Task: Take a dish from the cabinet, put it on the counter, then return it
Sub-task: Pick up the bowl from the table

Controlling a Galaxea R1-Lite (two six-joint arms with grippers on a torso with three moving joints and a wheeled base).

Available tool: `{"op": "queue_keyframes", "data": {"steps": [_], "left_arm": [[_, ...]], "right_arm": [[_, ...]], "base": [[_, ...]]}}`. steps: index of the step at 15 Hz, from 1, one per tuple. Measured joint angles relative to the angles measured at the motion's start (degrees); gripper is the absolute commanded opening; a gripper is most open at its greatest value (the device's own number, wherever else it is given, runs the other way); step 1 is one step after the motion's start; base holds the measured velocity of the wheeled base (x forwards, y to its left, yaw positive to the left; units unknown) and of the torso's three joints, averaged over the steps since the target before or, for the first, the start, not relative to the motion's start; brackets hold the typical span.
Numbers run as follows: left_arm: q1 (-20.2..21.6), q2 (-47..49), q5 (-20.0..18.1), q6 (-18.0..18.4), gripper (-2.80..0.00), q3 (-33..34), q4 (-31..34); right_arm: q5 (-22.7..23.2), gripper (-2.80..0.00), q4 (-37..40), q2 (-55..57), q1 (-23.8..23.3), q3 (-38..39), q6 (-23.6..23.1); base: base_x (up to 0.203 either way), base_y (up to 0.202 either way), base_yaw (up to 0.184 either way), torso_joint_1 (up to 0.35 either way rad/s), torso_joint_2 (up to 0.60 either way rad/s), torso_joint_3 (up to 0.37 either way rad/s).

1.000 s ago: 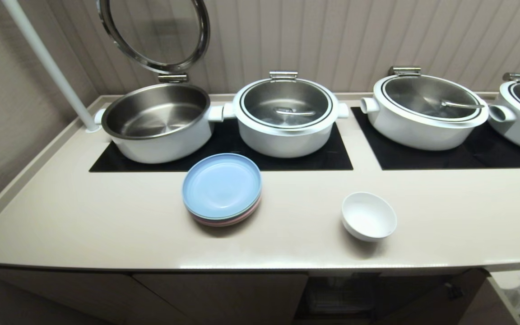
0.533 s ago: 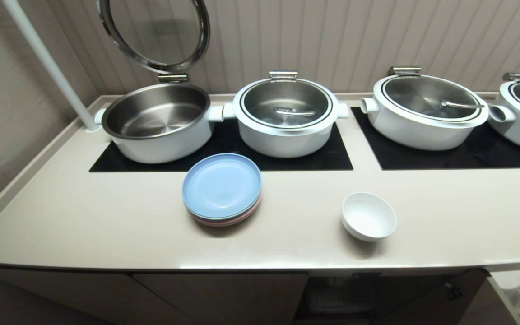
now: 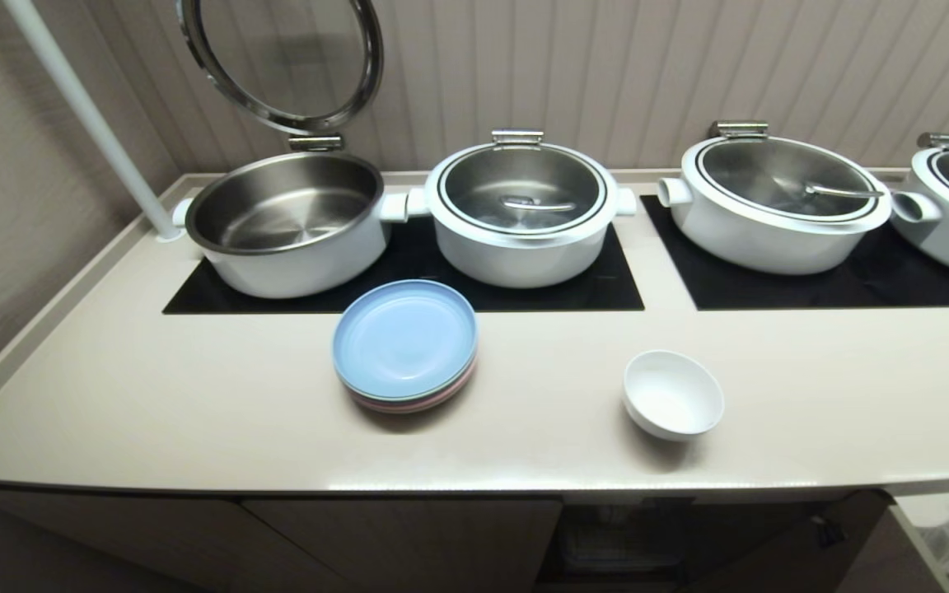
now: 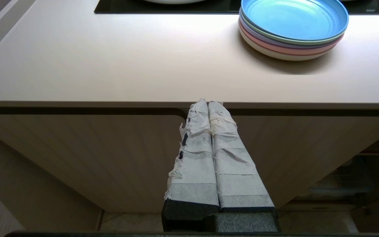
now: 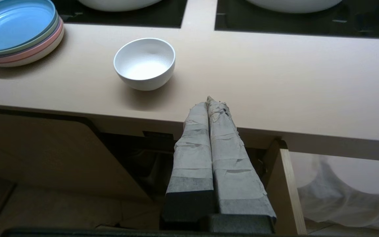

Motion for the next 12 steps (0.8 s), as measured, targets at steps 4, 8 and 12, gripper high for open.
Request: {"op": "queue_keyframes", "data": {"steps": [4, 8, 12], "left_arm": [[0.00, 0.00, -0.02, 0.00, -2.80, 0.00, 0.00], [0.00, 0.00, 0.00, 0.02, -2.80, 0.00, 0.00], [0.00, 0.00, 0.02, 0.02, -2.80, 0.00, 0.00]], "right_arm": [[-0.01, -2.80, -2.84, 13.71, 4.71, -3.81, -0.02], [0.15, -2.80, -5.96, 28.66, 6.17, -9.41, 0.11], [1.10, -2.80, -7.50, 44.57, 6.43, -17.89, 0.21]], "base": [[0.000, 0.000, 0.000, 0.000, 0.00, 0.000], [0.000, 0.000, 0.000, 0.000, 0.00, 0.000], [0.000, 0.000, 0.000, 0.000, 0.00, 0.000]]}}
